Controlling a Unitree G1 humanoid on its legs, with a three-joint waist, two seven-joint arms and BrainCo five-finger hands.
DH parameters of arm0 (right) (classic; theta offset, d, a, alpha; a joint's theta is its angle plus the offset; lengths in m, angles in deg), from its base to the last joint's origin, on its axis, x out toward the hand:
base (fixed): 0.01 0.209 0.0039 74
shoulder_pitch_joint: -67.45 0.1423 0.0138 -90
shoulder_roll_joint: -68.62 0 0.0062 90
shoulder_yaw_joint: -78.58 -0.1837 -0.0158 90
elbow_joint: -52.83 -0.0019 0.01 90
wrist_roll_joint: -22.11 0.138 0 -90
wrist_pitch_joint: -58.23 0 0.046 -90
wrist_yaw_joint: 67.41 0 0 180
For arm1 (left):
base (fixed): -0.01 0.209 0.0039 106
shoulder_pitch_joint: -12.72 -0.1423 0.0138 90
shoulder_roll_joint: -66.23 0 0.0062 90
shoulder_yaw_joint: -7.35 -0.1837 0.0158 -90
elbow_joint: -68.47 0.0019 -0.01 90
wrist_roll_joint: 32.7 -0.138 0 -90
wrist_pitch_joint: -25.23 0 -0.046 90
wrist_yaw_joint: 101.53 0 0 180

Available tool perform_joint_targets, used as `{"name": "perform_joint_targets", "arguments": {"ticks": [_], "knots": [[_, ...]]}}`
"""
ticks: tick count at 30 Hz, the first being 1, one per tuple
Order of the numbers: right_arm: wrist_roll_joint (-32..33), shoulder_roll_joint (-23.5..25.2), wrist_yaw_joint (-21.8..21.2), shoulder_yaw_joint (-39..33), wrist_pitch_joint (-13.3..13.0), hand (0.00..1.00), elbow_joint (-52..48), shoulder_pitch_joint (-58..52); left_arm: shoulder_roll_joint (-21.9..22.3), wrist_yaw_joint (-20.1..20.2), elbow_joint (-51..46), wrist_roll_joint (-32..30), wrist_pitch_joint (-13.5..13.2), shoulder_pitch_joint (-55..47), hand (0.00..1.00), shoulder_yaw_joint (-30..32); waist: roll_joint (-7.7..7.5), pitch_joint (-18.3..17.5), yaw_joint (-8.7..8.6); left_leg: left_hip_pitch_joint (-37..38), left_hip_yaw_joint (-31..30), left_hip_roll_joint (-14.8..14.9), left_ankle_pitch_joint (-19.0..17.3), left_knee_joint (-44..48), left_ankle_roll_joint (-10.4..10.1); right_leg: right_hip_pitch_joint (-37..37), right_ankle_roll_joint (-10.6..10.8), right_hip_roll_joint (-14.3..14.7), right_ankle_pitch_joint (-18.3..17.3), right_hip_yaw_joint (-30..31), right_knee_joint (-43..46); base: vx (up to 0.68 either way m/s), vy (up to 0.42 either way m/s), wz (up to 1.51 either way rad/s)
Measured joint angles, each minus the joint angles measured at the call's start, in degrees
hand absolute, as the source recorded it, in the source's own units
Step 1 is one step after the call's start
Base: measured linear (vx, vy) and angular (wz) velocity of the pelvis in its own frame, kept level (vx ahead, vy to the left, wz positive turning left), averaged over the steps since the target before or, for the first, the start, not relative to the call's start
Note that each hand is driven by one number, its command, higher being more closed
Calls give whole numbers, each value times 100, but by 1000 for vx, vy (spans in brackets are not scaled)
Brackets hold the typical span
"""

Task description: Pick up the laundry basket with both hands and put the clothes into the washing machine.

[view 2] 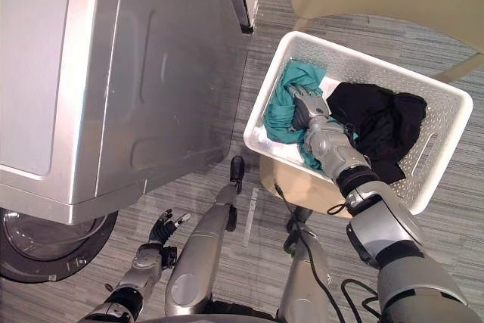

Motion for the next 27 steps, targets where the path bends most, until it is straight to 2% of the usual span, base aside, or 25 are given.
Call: {"name": "perform_joint_targets", "arguments": {"ticks": [8, 13, 18, 19, 21, 23, 27], "knots": [[130, 266, -19, -102, 48, 100, -30, -62, 212, -82, -38, 6, 4, 281, 0, -3, -12, 0, 13, 127, -8, 74, 114, -168, -82, -62, -36, 13, -112, 0, 253, 11, -56, 1], [801, 587, 0, -1263, 152, 100, -873, -990, 255, -82, -18, 129, 38, 285, 0, 3, -112, 59, -47, 518, 37, 129, 119, -256, -82, 306, -36, 54, -111, 31, 154, 17, -27, -2], [1541, 981, 106, -2253, 90, 100, -2666, -1948, 96, -77, -95, 127, 103, 121, 0, 12, -379, 107, -219, 1060, 187, 150, 118, -431, -86, 794, -34, 139, -110, 170, -141, -19, -7, -15], [1818, 1172, 108, -2502, 52, 100, -3178, -2273, 49, -75, -178, 124, 153, 14, 0, 14, -439, 103, -305, 1236, 189, 152, 115, -463, -87, 996, -32, 158, -109, 168, -233, 0, 0, 0], [2174, 1459, 105, -2757, -49, 100, -3806, -2770, 19, -71, -186, 124, 171, -115, 0, 16, -545, 34, -332, 1513, 256, 149, 107, -553, -95, 1225, -27, 169, -108, 215, -325, 2, -9, -12], [2716, 1820, 11, -2788, -240, 100, -4475, -3428, -46, -25, -235, 118, 197, -405, 0, 59, -754, -315, -436, 1720, 339, 161, 99, -676, -103, 1414, 2, 219, -120, 296, -529, 20, -26, -15], [3148, 2101, -357, -2844, -420, 100, -5333, -4221, -100, 101, -281, 101, 270, -741, 0, 119, -934, -658, -507, 2224, 482, 152, 87, -921, -119, 1800, 44, 239, -95, 366, -758, 35, -20, -13]]}}
